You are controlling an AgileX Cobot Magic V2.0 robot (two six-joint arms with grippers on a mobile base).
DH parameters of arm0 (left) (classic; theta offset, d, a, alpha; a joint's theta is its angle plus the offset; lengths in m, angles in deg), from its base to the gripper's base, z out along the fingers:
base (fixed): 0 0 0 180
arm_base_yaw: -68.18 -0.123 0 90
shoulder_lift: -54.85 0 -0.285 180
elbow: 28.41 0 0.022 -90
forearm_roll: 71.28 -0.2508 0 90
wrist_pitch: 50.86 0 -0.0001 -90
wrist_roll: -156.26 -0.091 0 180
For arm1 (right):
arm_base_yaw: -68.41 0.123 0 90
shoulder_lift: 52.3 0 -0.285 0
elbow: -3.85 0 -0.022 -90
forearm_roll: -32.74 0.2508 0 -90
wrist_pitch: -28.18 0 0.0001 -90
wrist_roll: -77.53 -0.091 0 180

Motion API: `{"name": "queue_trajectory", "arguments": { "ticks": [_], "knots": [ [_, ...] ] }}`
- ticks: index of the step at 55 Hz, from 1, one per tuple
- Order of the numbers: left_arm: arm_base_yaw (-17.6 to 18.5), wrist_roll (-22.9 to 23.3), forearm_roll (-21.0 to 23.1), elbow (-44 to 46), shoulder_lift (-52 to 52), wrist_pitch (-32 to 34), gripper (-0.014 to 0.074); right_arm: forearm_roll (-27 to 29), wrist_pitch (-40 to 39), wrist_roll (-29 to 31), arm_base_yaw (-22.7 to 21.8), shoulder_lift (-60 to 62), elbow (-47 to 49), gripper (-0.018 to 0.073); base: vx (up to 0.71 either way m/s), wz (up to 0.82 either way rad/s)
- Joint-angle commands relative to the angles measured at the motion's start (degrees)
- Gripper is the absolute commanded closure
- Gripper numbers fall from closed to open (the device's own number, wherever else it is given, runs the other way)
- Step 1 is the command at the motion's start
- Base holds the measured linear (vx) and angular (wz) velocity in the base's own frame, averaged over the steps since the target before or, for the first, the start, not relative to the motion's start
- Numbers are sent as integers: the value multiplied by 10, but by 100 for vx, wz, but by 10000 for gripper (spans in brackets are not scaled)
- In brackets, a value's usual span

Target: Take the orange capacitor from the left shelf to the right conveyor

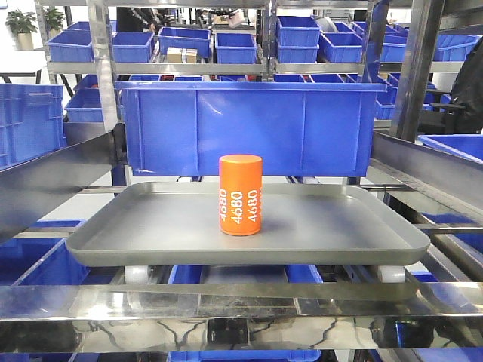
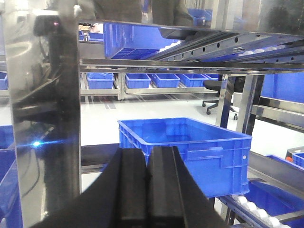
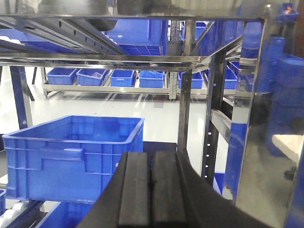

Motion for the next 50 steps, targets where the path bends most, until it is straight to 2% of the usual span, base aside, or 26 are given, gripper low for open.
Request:
{"name": "queue_trajectory", "arguments": {
  "ticks": [1, 20, 31, 39, 50],
  "knots": [
    [4, 3, 2, 17, -3, 47, 603, -5, -47, 0, -2, 4, -6, 570, 0, 0],
    [4, 3, 2, 17, -3, 47, 603, -5, -50, 0, -2, 4, -6, 570, 0, 0],
    [4, 3, 2, 17, -3, 47, 603, -1, -103, -5, -2, 4, 14, 570, 0, 0],
    [4, 3, 2, 17, -3, 47, 603, -4, -75, -1, -2, 2, 118, 570, 0, 0],
    [4, 3, 2, 17, -3, 47, 603, -7, 29, 45, -2, -102, 370, 570, 0, 0]
  ]
}}
